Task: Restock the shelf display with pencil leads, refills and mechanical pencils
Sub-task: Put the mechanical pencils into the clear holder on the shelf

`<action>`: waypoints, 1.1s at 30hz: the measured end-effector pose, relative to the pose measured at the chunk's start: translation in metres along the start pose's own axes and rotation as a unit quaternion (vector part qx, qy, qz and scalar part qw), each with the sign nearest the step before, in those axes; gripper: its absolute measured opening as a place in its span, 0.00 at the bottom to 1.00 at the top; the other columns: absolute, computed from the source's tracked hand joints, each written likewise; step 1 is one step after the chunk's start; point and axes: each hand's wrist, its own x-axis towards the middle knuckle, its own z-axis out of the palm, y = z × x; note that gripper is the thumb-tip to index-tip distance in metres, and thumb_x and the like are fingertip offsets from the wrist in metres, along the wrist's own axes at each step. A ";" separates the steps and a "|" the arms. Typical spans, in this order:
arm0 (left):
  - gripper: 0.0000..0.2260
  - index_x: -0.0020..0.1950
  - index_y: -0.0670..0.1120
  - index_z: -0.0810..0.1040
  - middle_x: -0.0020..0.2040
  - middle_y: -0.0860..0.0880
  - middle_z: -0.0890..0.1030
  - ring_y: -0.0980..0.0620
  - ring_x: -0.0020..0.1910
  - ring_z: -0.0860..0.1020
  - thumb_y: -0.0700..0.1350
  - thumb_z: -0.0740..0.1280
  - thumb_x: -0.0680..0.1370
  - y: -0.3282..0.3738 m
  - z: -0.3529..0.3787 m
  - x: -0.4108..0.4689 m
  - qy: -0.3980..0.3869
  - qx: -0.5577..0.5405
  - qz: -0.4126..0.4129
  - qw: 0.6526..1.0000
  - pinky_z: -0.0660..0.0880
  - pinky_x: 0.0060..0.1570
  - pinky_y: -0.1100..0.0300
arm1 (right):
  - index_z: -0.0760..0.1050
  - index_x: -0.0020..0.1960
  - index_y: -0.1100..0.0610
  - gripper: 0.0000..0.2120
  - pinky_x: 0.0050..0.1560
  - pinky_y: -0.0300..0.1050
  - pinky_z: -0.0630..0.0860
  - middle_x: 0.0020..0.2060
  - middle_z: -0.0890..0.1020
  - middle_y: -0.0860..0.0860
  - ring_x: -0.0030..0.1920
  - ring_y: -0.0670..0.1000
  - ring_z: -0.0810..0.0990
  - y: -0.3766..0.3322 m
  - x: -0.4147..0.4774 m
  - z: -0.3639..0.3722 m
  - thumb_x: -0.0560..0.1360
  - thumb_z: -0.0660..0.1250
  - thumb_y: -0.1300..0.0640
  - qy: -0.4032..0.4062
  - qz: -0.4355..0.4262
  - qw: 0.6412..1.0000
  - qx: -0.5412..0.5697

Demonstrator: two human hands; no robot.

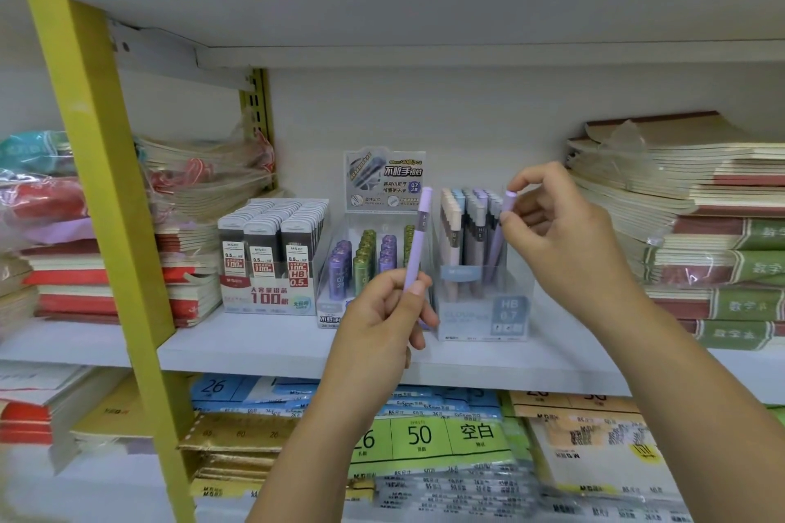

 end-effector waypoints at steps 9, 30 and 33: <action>0.10 0.49 0.62 0.81 0.37 0.53 0.82 0.58 0.31 0.73 0.50 0.62 0.83 0.000 0.000 0.000 0.006 -0.012 -0.006 1.000 0.69 0.27 0.67 | 0.74 0.60 0.43 0.15 0.49 0.42 0.63 0.48 0.66 0.46 0.52 0.44 0.60 0.014 0.003 0.012 0.75 0.68 0.53 0.037 -0.027 0.974 -0.221; 0.10 0.54 0.63 0.81 0.35 0.55 0.81 0.57 0.30 0.71 0.50 0.61 0.83 0.006 0.016 -0.001 -0.034 0.021 0.034 0.999 0.68 0.29 0.68 | 0.74 0.56 0.42 0.14 0.44 0.42 0.79 0.41 0.86 0.50 0.44 0.52 0.84 -0.039 -0.016 0.010 0.77 0.68 0.59 -0.078 0.073 0.958 0.264; 0.09 0.54 0.65 0.80 0.40 0.57 0.82 0.61 0.34 0.75 0.50 0.64 0.82 0.005 0.022 -0.001 -0.007 0.066 0.062 0.996 0.72 0.33 0.67 | 0.73 0.54 0.47 0.12 0.39 0.45 0.80 0.40 0.86 0.52 0.42 0.55 0.84 -0.036 -0.012 0.004 0.77 0.68 0.61 -0.057 0.092 0.949 0.297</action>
